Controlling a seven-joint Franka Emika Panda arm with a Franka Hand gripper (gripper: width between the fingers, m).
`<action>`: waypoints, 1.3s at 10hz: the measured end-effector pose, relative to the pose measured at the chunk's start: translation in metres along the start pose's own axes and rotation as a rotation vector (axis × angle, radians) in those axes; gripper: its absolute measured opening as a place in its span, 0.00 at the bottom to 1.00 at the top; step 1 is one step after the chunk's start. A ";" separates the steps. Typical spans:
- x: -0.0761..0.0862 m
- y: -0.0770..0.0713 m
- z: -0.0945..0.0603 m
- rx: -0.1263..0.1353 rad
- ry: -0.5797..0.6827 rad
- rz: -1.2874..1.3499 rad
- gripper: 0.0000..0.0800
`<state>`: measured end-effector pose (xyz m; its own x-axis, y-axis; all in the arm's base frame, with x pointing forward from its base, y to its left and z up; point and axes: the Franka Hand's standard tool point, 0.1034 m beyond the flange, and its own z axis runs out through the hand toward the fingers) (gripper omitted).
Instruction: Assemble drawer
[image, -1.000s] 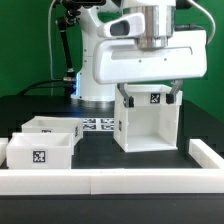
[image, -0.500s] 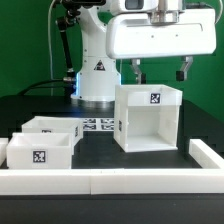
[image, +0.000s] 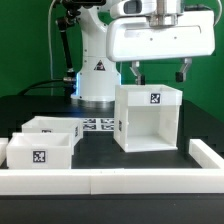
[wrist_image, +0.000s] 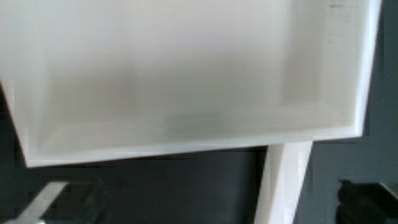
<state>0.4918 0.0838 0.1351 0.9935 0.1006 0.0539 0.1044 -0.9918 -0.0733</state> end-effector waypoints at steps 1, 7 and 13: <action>-0.012 -0.006 0.000 -0.001 0.007 -0.008 0.81; -0.055 -0.037 0.027 0.001 0.030 -0.042 0.81; -0.061 -0.038 0.036 0.002 0.010 -0.048 0.70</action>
Offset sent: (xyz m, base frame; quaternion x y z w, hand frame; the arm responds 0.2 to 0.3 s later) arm -0.0307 0.0184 -0.0090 -0.0090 0.0287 -0.0052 0.9995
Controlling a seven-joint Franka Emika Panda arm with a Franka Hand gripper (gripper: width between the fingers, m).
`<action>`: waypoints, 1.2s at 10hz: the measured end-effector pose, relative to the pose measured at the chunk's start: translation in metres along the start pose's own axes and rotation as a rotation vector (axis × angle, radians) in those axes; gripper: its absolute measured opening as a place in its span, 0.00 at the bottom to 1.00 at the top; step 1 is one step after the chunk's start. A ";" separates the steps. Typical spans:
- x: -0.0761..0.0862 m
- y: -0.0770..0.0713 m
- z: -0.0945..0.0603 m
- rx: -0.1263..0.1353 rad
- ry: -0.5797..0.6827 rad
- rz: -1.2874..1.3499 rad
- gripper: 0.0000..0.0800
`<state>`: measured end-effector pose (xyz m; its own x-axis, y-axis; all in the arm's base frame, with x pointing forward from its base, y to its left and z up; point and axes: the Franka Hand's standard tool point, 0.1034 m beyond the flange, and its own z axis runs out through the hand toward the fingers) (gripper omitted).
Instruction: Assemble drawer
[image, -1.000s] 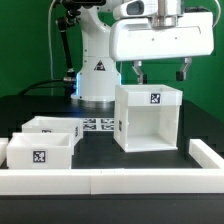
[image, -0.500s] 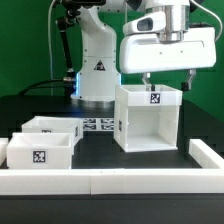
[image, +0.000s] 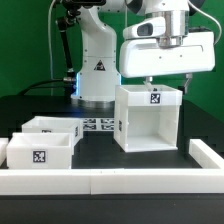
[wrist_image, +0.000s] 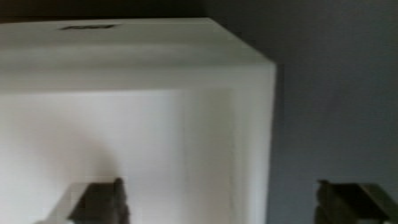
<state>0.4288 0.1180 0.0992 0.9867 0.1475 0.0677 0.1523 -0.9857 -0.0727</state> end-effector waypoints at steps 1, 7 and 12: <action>0.000 0.000 0.000 0.000 0.000 0.000 0.47; 0.000 0.000 0.000 0.000 0.001 0.001 0.05; 0.015 0.007 0.001 0.003 0.020 0.014 0.05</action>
Offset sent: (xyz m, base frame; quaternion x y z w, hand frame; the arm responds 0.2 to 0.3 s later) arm 0.0000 0.0000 0.0000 0.0000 0.0000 0.0000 1.0000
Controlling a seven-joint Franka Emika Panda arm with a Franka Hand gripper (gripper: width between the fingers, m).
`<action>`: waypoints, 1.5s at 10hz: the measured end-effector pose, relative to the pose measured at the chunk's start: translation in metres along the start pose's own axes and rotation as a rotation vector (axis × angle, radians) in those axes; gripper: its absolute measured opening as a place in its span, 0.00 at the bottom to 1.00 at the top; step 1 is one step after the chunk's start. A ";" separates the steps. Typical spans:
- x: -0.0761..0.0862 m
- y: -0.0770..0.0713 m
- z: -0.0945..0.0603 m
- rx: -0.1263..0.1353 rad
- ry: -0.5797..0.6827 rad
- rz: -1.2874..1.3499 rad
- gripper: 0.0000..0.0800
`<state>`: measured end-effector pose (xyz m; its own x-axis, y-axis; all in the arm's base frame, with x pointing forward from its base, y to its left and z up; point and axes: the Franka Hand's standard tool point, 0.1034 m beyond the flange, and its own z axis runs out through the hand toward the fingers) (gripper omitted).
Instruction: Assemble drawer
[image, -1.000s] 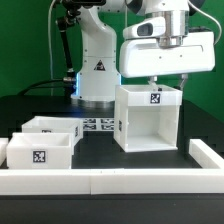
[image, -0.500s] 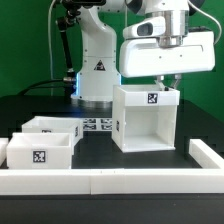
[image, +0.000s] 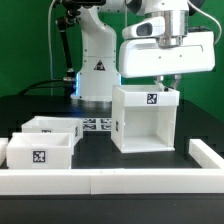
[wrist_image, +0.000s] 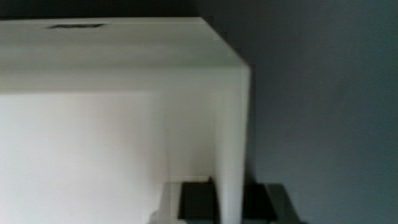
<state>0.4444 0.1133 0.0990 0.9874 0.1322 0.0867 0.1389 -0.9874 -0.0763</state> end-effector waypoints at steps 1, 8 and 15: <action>0.015 0.006 0.001 0.002 0.018 0.007 0.05; 0.095 0.032 0.005 0.003 0.133 0.003 0.05; 0.116 0.031 0.004 0.017 0.203 0.110 0.05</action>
Offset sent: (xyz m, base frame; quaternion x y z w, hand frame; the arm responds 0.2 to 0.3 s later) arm 0.0473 -0.0131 -0.0149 -0.0174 0.0037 0.0174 0.9997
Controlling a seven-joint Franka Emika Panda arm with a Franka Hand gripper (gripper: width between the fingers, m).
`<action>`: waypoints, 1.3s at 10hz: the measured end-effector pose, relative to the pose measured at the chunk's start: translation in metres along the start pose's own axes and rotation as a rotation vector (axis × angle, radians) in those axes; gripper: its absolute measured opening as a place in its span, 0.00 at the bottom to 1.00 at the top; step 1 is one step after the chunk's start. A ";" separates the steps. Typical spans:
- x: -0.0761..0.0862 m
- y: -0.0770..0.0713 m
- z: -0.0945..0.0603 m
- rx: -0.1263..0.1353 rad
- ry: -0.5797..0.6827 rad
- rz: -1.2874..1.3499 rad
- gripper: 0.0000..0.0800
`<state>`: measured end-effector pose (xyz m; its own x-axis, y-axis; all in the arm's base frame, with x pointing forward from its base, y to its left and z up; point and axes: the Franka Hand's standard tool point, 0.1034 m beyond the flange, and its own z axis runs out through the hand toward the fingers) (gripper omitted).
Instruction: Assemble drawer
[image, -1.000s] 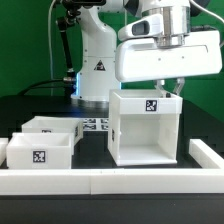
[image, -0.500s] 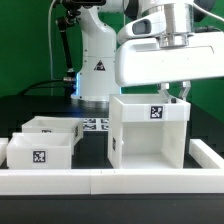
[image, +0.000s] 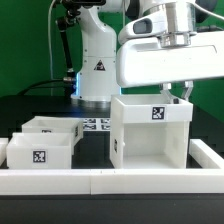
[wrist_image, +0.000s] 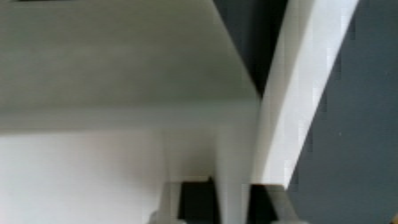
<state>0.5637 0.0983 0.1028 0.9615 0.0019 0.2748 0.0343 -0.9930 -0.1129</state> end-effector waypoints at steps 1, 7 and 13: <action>0.001 -0.001 -0.001 0.002 0.006 0.051 0.05; 0.021 -0.007 0.005 0.004 0.100 0.517 0.07; 0.035 0.003 -0.004 0.045 0.151 0.826 0.07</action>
Offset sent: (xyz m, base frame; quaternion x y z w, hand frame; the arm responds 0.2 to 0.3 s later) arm 0.0156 -0.0120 -0.0298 -0.0699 -0.0296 0.2481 0.9658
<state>0.5966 0.0947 0.1158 0.6358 -0.7423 0.2116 -0.6503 -0.6628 -0.3711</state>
